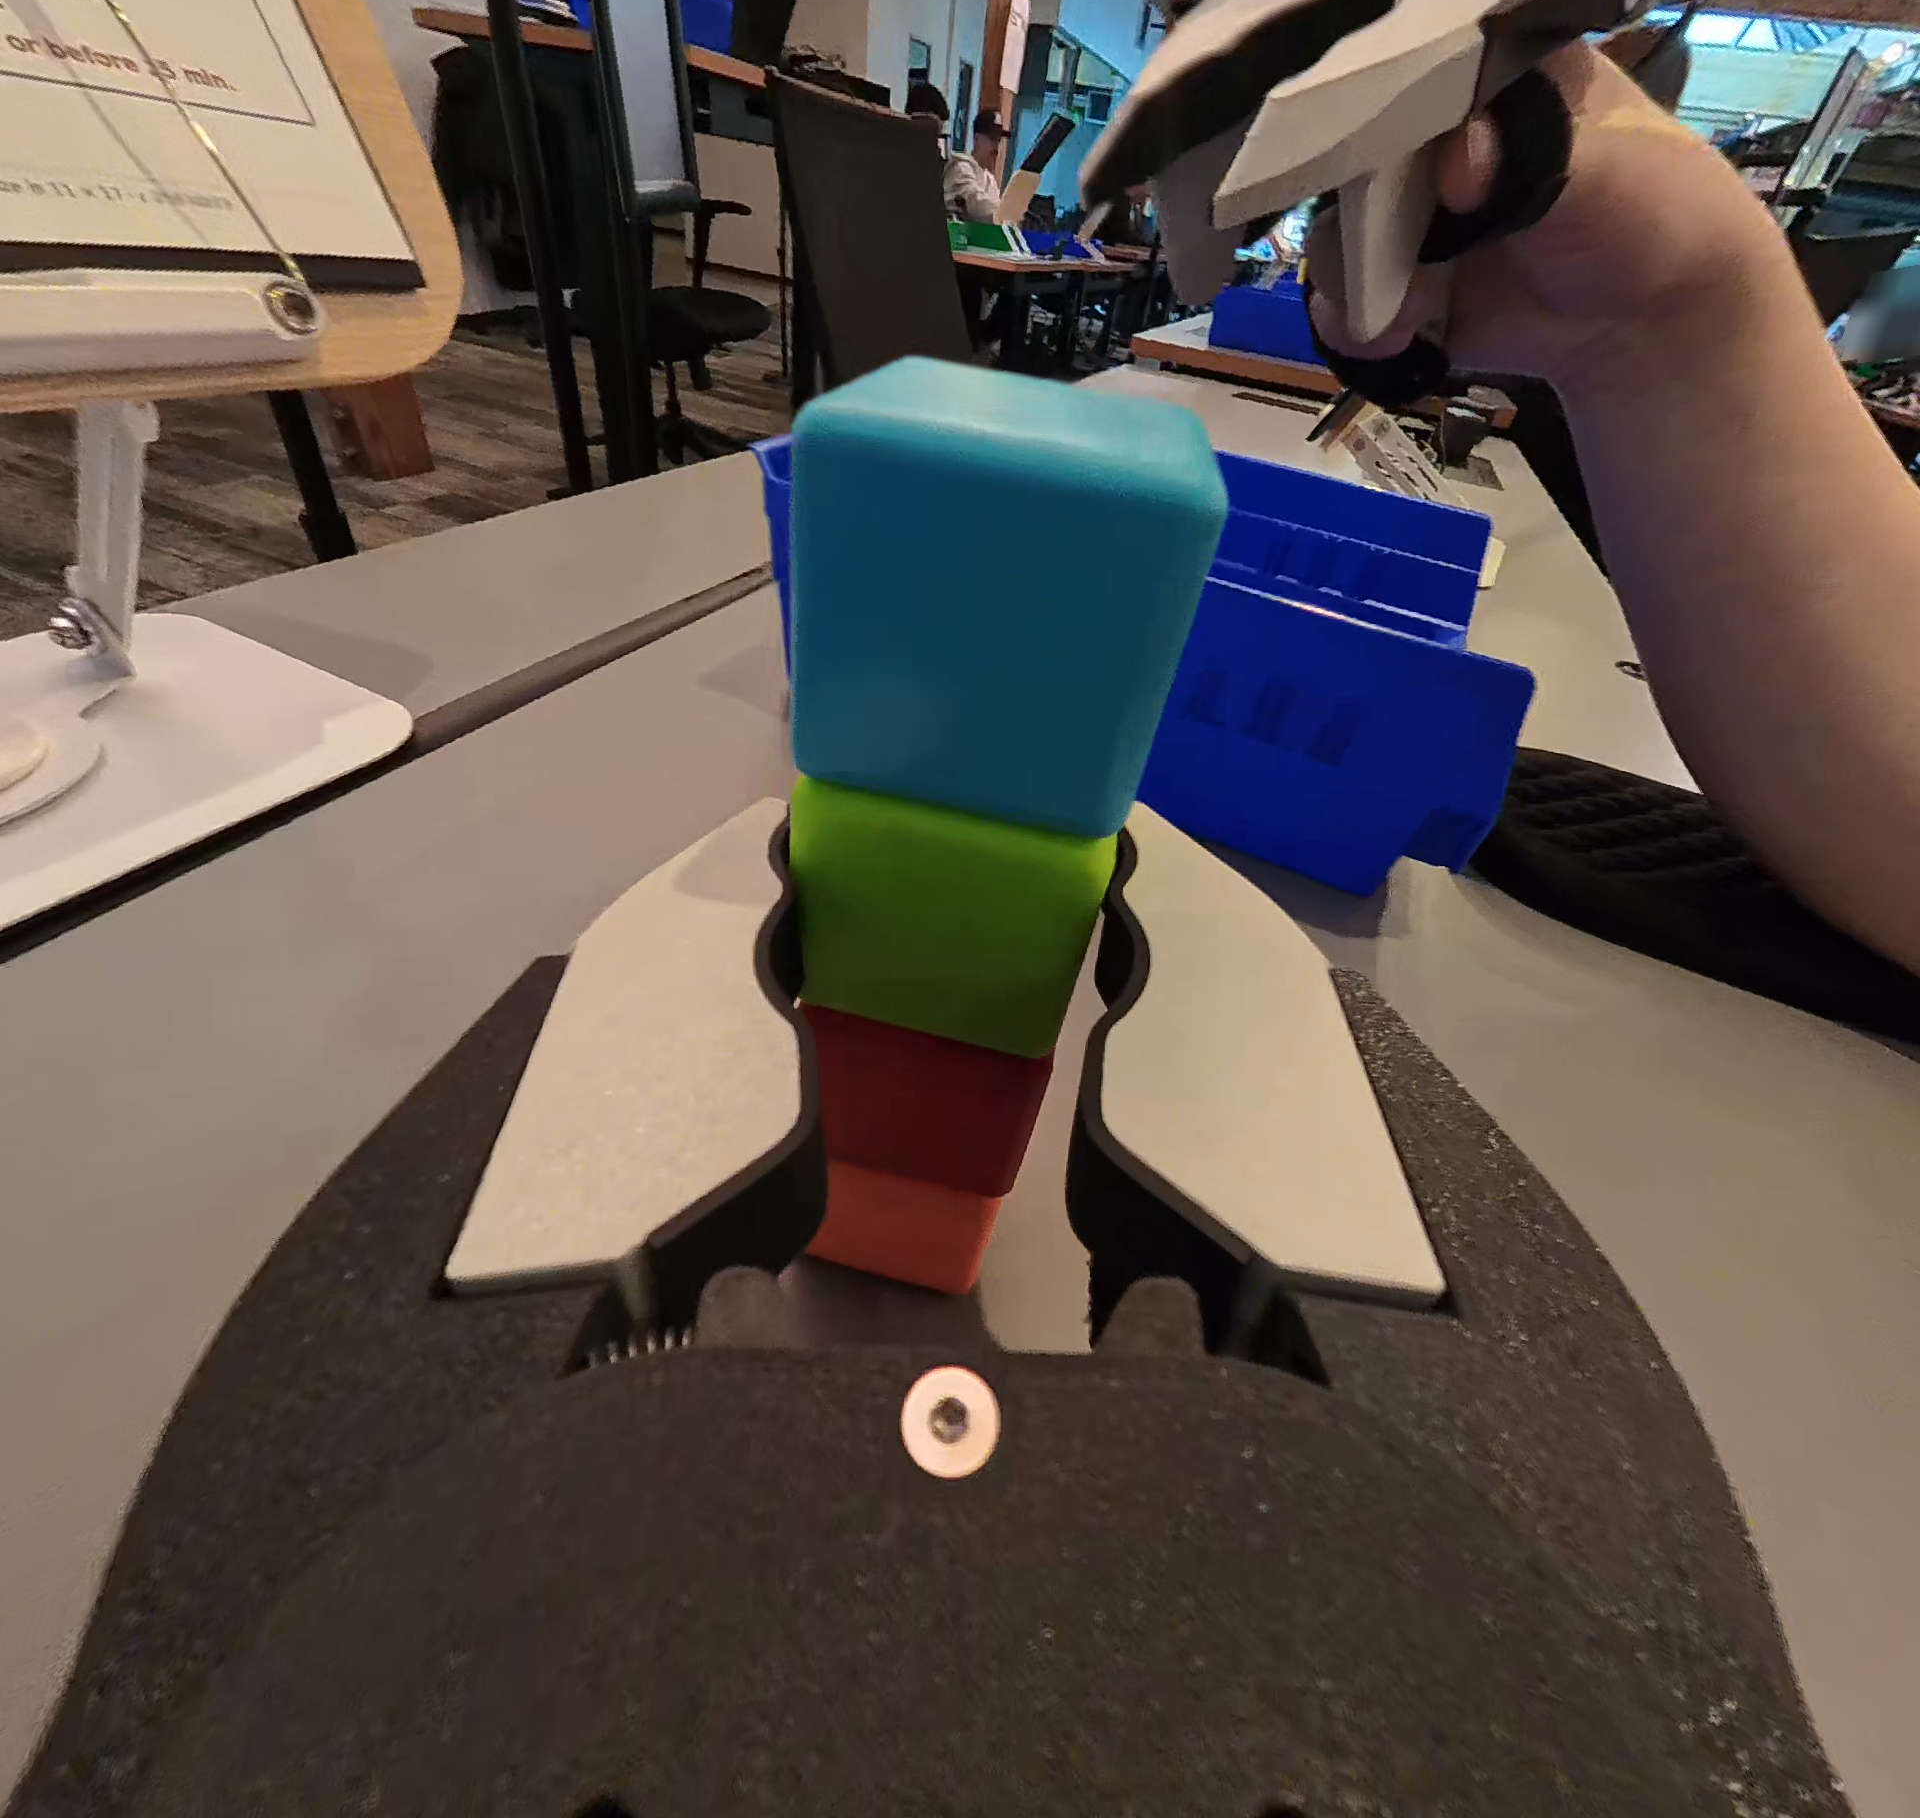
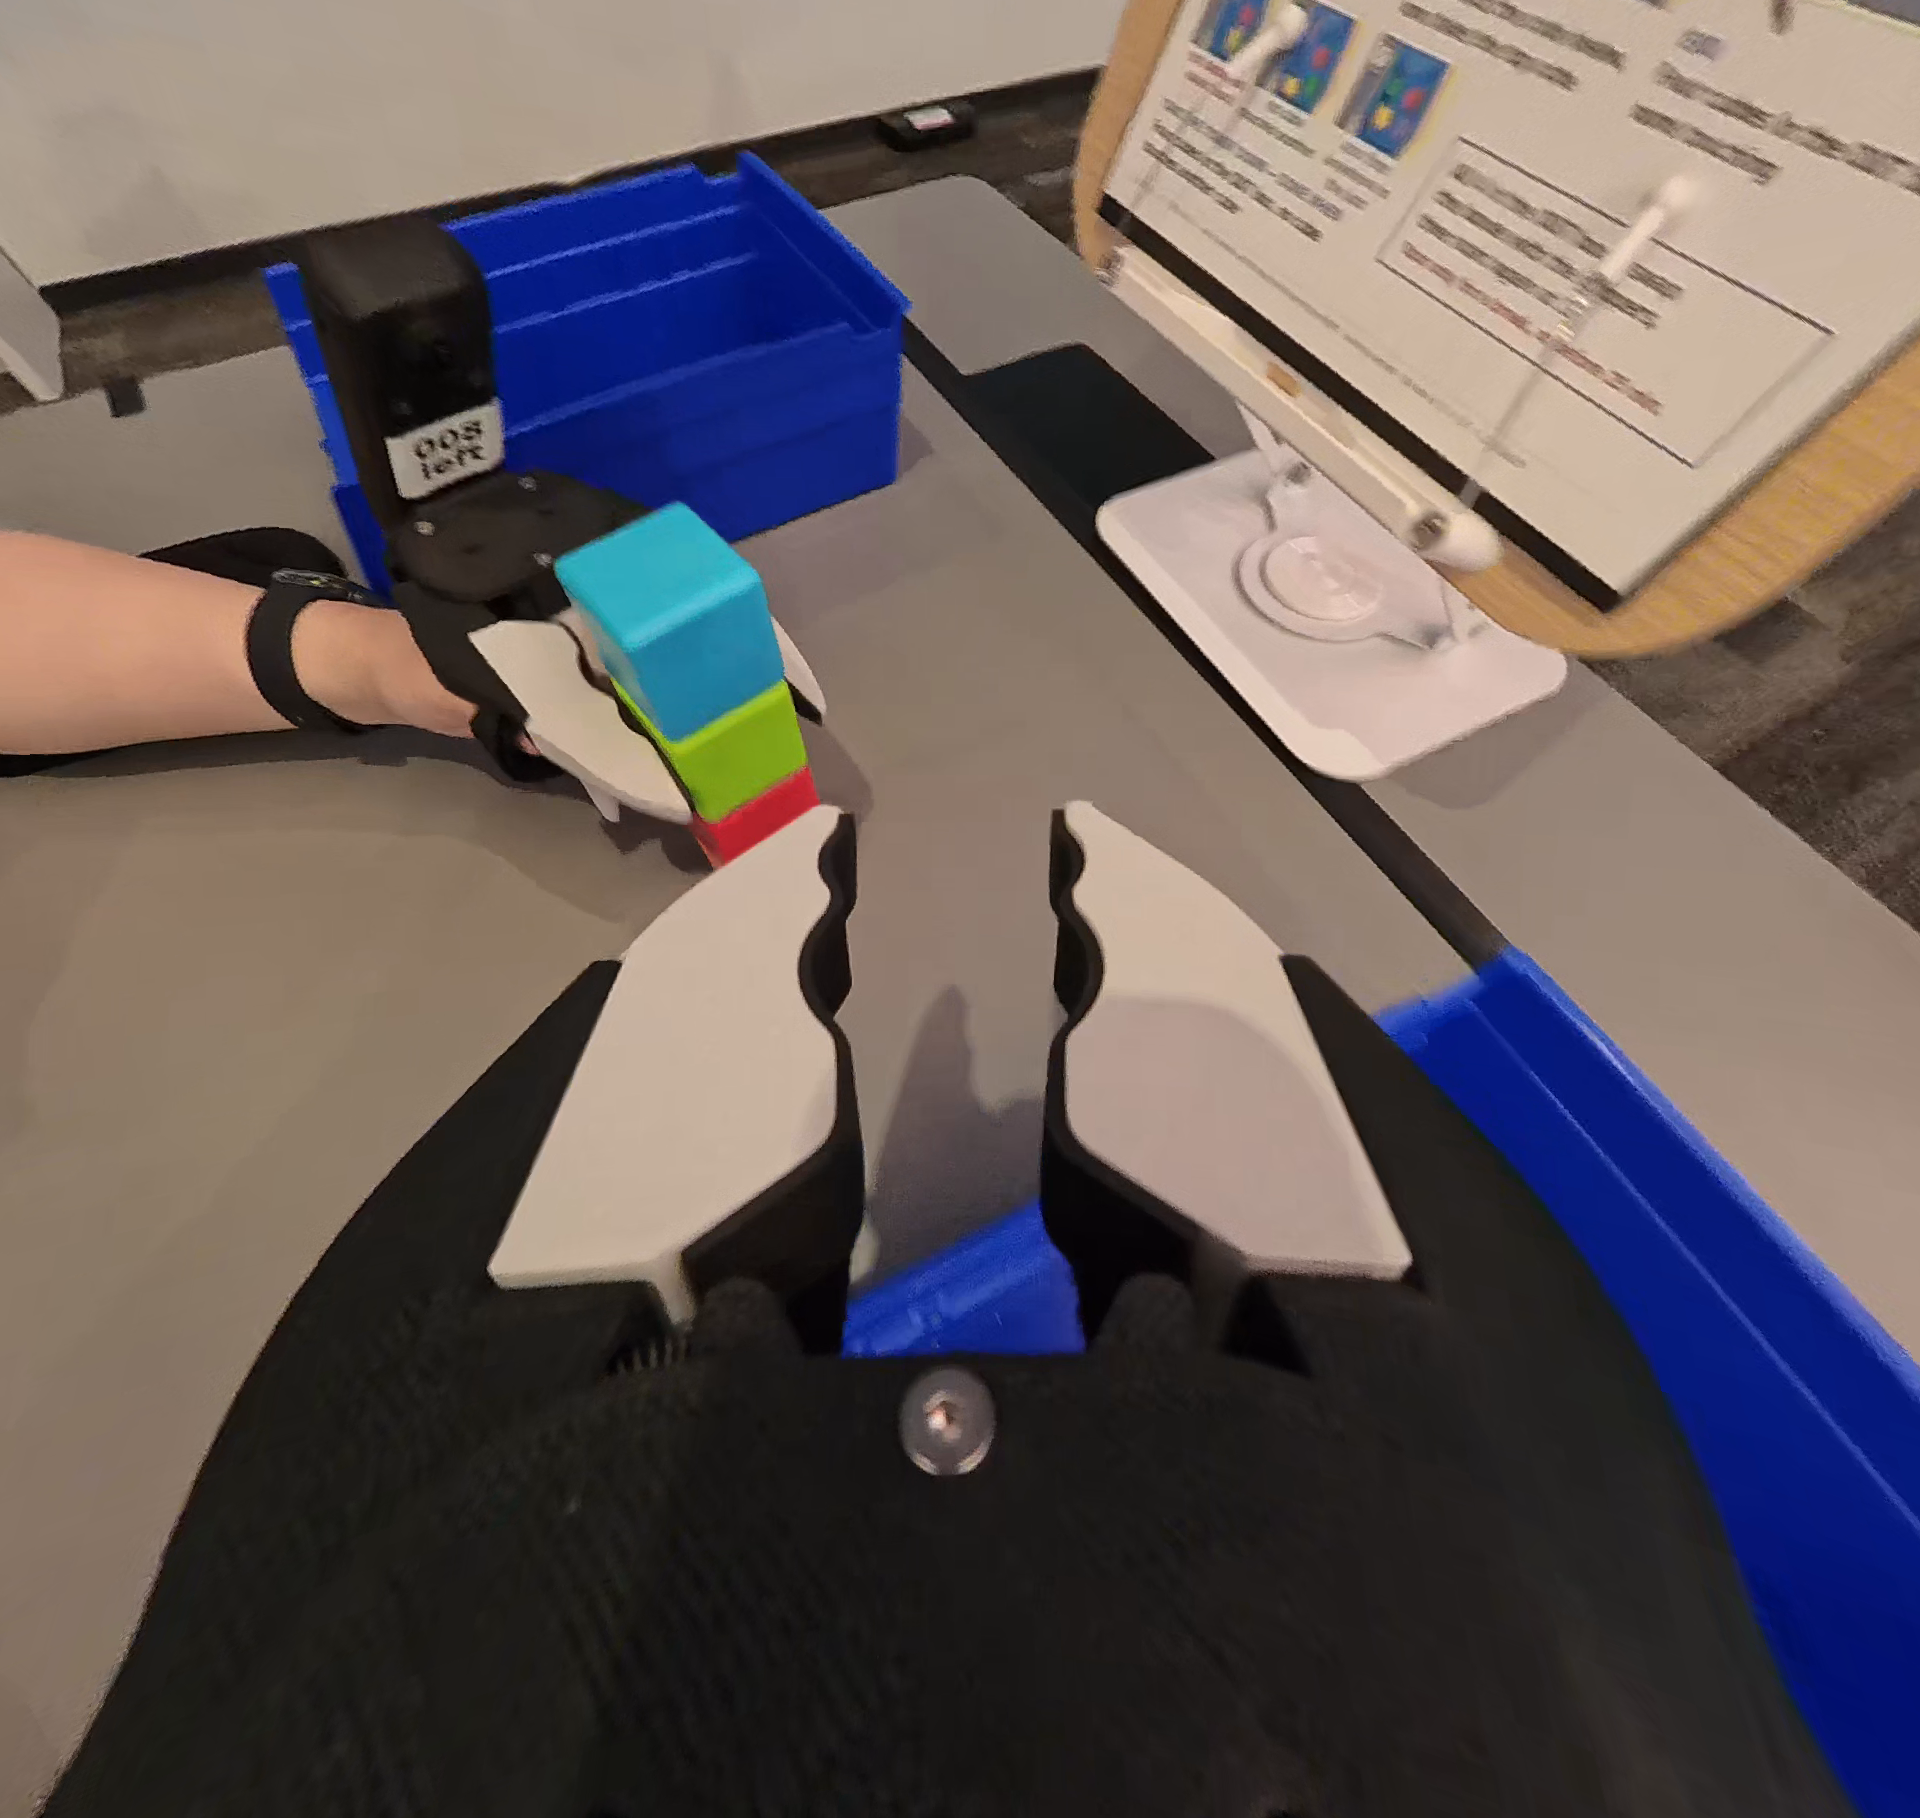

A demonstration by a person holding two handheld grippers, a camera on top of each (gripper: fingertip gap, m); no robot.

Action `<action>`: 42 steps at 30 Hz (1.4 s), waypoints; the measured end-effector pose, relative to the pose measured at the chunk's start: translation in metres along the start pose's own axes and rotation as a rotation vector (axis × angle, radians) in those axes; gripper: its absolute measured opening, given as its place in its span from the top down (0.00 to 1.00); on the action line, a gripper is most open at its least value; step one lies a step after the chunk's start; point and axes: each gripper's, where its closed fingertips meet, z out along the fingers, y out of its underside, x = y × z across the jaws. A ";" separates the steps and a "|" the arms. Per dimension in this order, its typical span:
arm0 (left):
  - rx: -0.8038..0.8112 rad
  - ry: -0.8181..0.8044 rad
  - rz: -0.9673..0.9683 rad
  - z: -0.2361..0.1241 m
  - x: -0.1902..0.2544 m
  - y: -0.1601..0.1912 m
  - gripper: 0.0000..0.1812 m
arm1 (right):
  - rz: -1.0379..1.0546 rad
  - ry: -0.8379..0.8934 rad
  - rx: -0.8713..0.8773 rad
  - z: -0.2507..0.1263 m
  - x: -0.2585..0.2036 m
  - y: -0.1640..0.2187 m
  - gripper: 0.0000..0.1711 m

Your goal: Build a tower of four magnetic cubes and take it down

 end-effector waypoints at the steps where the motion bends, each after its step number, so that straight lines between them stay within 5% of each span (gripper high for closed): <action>1: -0.005 0.018 -0.002 0.000 0.005 0.001 0.70 | -0.017 -0.021 0.012 0.006 -0.009 -0.005 0.77; 11: -0.036 0.166 0.021 -0.010 0.051 0.009 0.70 | -0.231 -0.369 0.027 0.066 -0.116 -0.014 0.65; 22: -0.059 0.198 0.027 -0.008 0.062 0.011 0.70 | -0.481 -0.131 -0.249 0.065 -0.117 0.006 0.65; 42: -0.057 0.269 0.034 -0.007 0.077 0.013 0.71 | -0.354 -0.336 -0.275 0.074 -0.132 0.025 0.70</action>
